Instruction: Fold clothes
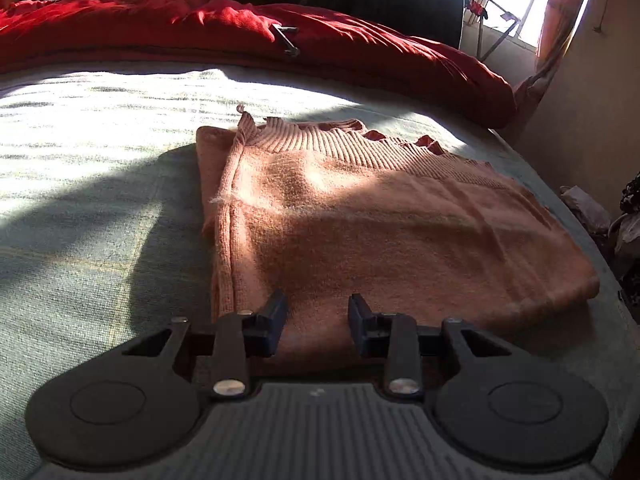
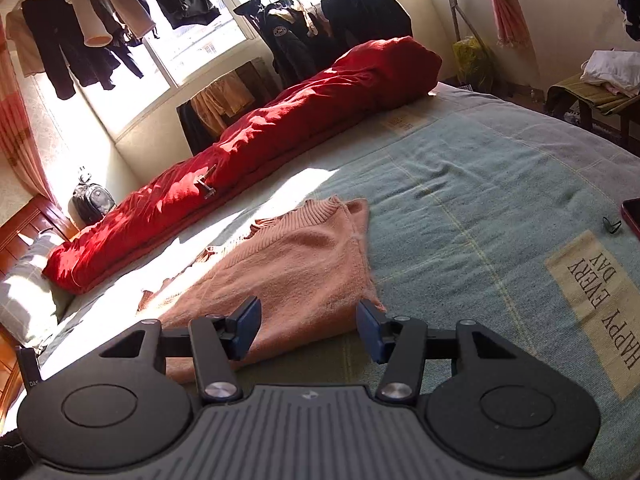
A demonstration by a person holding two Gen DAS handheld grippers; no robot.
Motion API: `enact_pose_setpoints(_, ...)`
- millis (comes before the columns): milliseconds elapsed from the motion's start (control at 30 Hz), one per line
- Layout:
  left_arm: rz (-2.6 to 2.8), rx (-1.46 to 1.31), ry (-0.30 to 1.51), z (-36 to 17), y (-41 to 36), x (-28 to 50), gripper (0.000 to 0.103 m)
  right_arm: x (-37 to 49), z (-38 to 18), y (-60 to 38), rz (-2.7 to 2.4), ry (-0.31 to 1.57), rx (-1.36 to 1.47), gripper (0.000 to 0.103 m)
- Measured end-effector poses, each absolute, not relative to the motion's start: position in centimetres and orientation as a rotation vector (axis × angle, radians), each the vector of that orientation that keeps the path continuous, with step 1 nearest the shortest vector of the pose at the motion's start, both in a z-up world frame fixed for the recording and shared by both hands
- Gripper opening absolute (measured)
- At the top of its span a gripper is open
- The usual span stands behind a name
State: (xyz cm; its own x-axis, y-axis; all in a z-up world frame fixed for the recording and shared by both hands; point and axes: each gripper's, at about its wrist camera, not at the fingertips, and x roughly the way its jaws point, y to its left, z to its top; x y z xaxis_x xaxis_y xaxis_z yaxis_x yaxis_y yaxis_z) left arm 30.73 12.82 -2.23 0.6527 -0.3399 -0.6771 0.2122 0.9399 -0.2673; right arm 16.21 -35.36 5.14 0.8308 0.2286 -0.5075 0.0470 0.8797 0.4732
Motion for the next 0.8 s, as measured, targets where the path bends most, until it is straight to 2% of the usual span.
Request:
enact_pose_setpoints(33,-0.291,-0.158,0.791,-1.6,12.8,30.0,0.036,17.0,5.2,-35.5,0.127,0.588,0.482,0.056)
enact_pose_setpoints(100,-0.241,-0.158,0.776,-0.6,12.7,28.7,0.047,18.8,5.1,-35.8,0.176,0.594,0.464,0.056)
enact_pose_setpoints(133,-0.224,-0.164,0.774,-0.3,12.7,28.3,0.049,19.9,4.9,-36.0,0.204,0.6,0.459,0.056)
enact_pose_setpoints(333,-0.098,-0.173,0.765,1.0,11.5,25.8,0.05,26.8,1.2,-35.9,0.332,0.738,0.404,0.056)
enact_pose_setpoints(467,-0.045,-0.174,0.785,1.3,10.6,25.8,0.05,27.9,-2.3,-36.5,0.356,0.863,0.382,0.054)
enact_pose_setpoints(633,-0.067,-0.148,0.794,1.9,9.1,27.7,0.05,27.1,-2.9,-37.5,0.42,0.87,0.433,0.054)
enact_pose_setpoints(800,-0.149,-0.09,0.74,3.0,7.6,31.6,0.051,27.6,0.5,-37.4,0.427,0.771,0.389,0.06)
